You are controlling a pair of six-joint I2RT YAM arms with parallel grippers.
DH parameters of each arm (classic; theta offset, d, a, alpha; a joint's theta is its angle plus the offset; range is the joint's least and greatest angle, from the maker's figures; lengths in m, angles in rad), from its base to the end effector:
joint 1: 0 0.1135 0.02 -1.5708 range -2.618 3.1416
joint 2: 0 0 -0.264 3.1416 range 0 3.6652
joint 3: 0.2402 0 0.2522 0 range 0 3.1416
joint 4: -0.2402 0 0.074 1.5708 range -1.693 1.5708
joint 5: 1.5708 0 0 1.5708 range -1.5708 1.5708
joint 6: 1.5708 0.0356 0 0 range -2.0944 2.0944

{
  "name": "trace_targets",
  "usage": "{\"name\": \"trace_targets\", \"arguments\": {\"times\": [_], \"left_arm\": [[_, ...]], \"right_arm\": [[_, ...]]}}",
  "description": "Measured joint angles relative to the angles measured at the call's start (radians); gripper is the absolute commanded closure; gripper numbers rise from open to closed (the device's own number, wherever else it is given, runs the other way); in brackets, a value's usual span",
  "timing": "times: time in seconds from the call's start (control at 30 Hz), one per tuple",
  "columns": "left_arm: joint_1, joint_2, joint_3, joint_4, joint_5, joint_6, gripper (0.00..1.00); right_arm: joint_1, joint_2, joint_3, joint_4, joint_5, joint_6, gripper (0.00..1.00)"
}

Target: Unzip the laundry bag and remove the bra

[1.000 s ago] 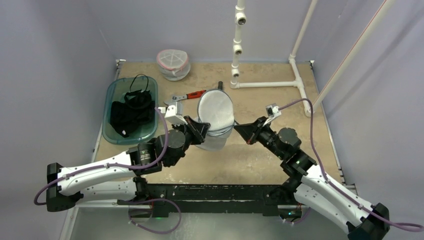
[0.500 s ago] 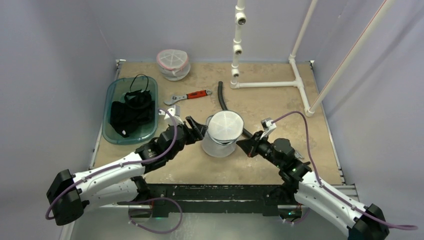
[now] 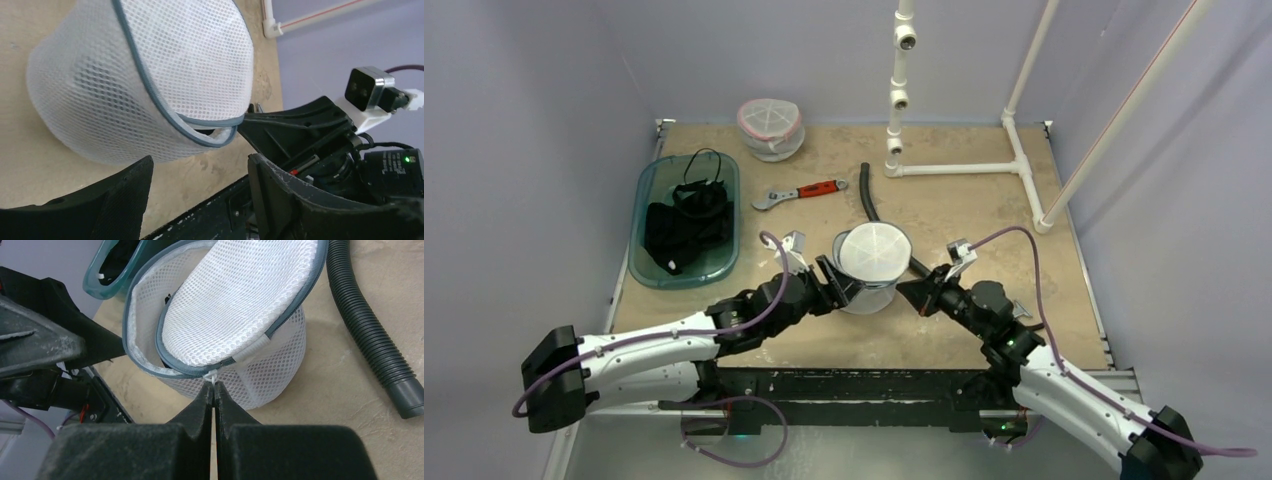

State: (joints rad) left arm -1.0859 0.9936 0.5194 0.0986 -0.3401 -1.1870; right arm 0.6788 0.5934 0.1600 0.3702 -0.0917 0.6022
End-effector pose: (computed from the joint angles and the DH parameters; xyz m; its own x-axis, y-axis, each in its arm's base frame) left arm 0.1137 -0.1903 0.2368 -0.7033 -0.5405 -0.4618 0.0996 0.5683 -0.8168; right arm 0.1208 0.1017 0.2058 -0.4350 0.3739 -0.8192 -0.5460 0.6139 0.5701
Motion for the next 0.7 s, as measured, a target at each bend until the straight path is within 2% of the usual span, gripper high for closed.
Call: {"name": "trace_targets", "arguments": {"times": [0.07, 0.17, 0.2, 0.37, 0.43, 0.57, 0.7], "left_arm": [[-0.01, -0.03, 0.001, -0.05, -0.045, -0.007, 0.32], [-0.009, -0.109, 0.023, -0.158, -0.143, 0.004, 0.32], [-0.009, -0.129, 0.037, -0.181, -0.168, 0.011, 0.32], [-0.008, -0.176, 0.143, -0.259, -0.288, 0.085, 0.32], [-0.008, -0.172, 0.171, -0.269, -0.317, 0.117, 0.32], [-0.006, -0.142, 0.197, -0.283, -0.359, 0.187, 0.32], [0.033, -0.091, 0.201, -0.288, -0.346, 0.261, 0.32]], "right_arm": [[0.0, -0.021, 0.0, -0.014, 0.009, 0.0, 1.0], [0.0, -0.064, 0.003, -0.065, 0.031, 0.003, 0.57], [0.0, -0.077, 0.006, -0.089, 0.038, 0.008, 0.46], [0.0, -0.107, 0.047, -0.201, 0.058, 0.034, 0.15], [0.0, -0.113, 0.074, -0.24, 0.074, 0.043, 0.12], [0.001, -0.108, 0.159, -0.32, 0.117, 0.069, 0.11], [0.001, -0.032, 0.296, -0.373, 0.199, 0.082, 0.11]]}}
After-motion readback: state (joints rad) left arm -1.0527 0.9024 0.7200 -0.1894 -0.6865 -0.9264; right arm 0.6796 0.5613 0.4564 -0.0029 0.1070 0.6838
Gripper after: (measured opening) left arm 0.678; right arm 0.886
